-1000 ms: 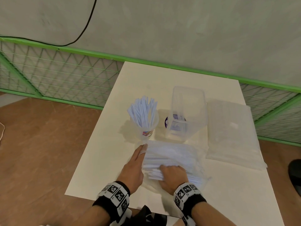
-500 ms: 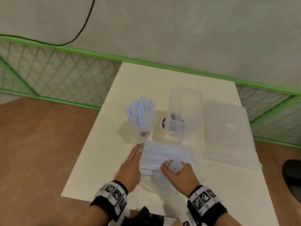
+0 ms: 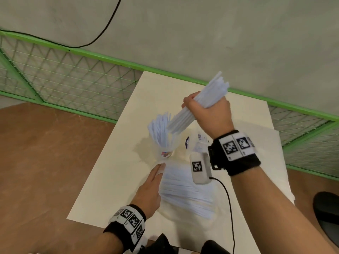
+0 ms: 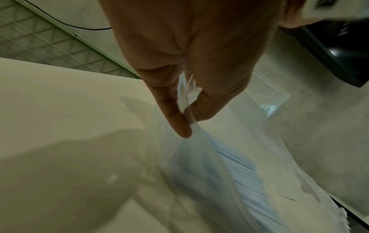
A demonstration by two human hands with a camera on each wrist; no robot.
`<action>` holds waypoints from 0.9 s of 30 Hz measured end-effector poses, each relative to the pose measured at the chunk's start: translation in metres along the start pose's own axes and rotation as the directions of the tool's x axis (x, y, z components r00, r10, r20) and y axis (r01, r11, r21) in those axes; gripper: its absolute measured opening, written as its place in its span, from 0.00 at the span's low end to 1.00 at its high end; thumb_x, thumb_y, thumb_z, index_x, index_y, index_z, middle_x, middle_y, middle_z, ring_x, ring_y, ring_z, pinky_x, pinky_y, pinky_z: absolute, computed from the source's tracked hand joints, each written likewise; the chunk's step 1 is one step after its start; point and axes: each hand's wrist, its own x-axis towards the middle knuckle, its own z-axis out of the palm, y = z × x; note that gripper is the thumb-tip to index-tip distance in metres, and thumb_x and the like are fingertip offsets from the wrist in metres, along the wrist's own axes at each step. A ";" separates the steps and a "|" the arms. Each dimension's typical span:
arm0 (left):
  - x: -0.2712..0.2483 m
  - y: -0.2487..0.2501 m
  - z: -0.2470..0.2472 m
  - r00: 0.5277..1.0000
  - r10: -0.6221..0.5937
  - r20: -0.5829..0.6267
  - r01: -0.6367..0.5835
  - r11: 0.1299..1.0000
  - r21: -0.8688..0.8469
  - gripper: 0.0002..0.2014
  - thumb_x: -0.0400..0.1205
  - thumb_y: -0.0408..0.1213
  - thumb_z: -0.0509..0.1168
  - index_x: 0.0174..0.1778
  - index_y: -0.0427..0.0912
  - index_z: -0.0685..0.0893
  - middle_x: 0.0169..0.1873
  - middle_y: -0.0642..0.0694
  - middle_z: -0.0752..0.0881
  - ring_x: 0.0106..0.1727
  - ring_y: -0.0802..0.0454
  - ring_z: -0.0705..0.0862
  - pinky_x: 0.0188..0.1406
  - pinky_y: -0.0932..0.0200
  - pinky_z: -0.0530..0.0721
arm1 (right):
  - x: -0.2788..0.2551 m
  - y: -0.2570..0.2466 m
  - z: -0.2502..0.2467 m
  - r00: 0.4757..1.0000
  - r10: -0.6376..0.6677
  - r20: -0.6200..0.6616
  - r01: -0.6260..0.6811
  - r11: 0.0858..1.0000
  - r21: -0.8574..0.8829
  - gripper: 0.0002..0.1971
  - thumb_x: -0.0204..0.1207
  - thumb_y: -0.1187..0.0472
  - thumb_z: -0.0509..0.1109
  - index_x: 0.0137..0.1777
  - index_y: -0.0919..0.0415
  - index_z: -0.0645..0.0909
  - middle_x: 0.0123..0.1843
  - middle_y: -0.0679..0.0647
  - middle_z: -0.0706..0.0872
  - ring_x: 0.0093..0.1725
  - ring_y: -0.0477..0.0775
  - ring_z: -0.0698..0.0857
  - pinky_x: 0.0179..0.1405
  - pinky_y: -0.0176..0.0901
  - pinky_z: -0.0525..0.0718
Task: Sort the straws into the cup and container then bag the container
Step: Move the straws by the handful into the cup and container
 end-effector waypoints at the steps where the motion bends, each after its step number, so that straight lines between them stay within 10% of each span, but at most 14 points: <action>1: 0.000 0.000 0.000 1.000 0.003 -0.001 -0.003 1.000 0.002 0.45 0.75 0.17 0.56 0.85 0.56 0.51 0.83 0.64 0.47 0.70 0.45 0.76 0.67 0.65 0.74 | 0.004 0.005 0.009 1.000 0.008 0.004 -0.008 0.999 -0.047 0.07 0.69 0.53 0.76 0.36 0.55 0.89 0.38 0.48 0.92 0.40 0.45 0.89 0.43 0.47 0.89; 5: 0.002 0.002 -0.002 1.000 0.023 -0.010 -0.023 1.000 0.009 0.44 0.77 0.18 0.54 0.85 0.55 0.47 0.84 0.63 0.44 0.81 0.56 0.64 0.74 0.67 0.68 | 0.012 0.035 0.038 0.990 0.061 0.124 -0.044 0.989 -0.138 0.04 0.69 0.54 0.78 0.37 0.53 0.89 0.36 0.45 0.90 0.38 0.43 0.88 0.40 0.38 0.84; 12: 0.000 0.000 -0.006 0.999 0.039 -0.016 -0.038 0.999 0.029 0.44 0.78 0.19 0.54 0.85 0.56 0.47 0.83 0.64 0.44 0.83 0.61 0.59 0.76 0.66 0.67 | 0.000 0.050 0.042 0.998 -0.068 0.015 0.069 0.996 -0.056 0.11 0.80 0.60 0.72 0.61 0.56 0.85 0.57 0.43 0.88 0.60 0.43 0.84 0.69 0.38 0.79; 16: -0.002 -0.005 -0.007 0.999 0.034 0.001 -0.034 0.999 0.016 0.44 0.77 0.18 0.54 0.85 0.58 0.48 0.83 0.65 0.44 0.80 0.57 0.67 0.73 0.62 0.72 | -0.036 0.056 0.045 0.992 -0.046 0.118 0.061 0.989 -0.135 0.32 0.79 0.50 0.73 0.81 0.56 0.67 0.79 0.45 0.72 0.76 0.39 0.68 0.74 0.33 0.64; 21: -0.002 -0.002 -0.011 0.999 -0.036 0.016 0.035 0.997 0.062 0.44 0.79 0.21 0.54 0.84 0.60 0.43 0.83 0.65 0.42 0.71 0.48 0.77 0.64 0.61 0.76 | -0.060 0.078 0.068 0.955 -0.060 0.289 0.130 0.965 -0.229 0.64 0.64 0.37 0.81 0.87 0.53 0.39 0.88 0.45 0.44 0.86 0.44 0.42 0.85 0.46 0.47; 27: -0.003 -0.005 -0.012 0.999 0.020 0.039 -0.022 0.998 0.059 0.44 0.77 0.18 0.53 0.85 0.56 0.46 0.83 0.64 0.42 0.81 0.58 0.63 0.73 0.66 0.70 | -0.022 0.092 0.089 0.968 -0.116 0.224 0.194 0.910 -0.366 0.62 0.60 0.34 0.81 0.86 0.58 0.49 0.88 0.58 0.48 0.87 0.55 0.45 0.86 0.59 0.50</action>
